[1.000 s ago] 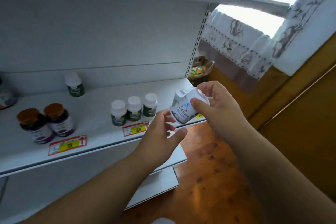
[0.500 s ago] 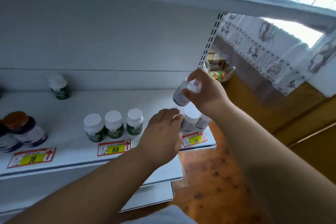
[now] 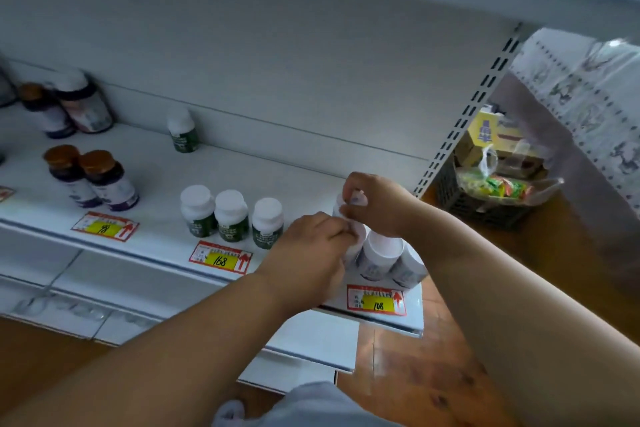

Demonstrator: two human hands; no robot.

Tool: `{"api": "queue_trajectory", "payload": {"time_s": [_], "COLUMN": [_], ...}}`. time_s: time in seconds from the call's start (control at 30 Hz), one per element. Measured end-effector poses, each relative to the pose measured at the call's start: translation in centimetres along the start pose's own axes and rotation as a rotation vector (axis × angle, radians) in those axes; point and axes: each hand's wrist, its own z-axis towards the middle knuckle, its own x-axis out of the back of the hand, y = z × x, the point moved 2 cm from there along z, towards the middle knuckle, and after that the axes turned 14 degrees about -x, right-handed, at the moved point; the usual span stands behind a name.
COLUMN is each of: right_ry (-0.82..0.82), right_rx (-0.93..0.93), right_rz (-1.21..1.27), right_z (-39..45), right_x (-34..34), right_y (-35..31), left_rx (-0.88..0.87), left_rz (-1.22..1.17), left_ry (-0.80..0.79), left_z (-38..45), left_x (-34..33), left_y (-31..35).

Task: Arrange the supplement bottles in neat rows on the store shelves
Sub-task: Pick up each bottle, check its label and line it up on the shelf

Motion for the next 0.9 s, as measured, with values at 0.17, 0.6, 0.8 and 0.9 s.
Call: {"api": "queue_trajectory", "payload": {"time_s": [0.17, 0.6, 0.8, 0.9], "right_ry": [0.020, 0.218, 0.190, 0.161], "right_rx": [-0.008, 0.186, 0.223, 0.219], "right_rz": [-0.032, 0.198, 0.058, 0.020], "right_z": [-0.3, -0.2, 4.8, 9.2], "right_x": [-0.3, -0.3, -3.8, -5.5], "right_y": [0.2, -10.6, -20.6, -25.7], "left_rx": [0.043, 0.281, 0.344, 0.299], "left_rz": [-0.026, 0.070, 0.076, 0.108], "left_ry": [-0.026, 0.202, 0.240, 0.259], "left_z": [-0.2, -5.6, -11.1, -13.6], "left_x": [0.1, 8.1, 12.7, 15.0], "left_y": [0.6, -5.1, -13.9, -18.5]}}
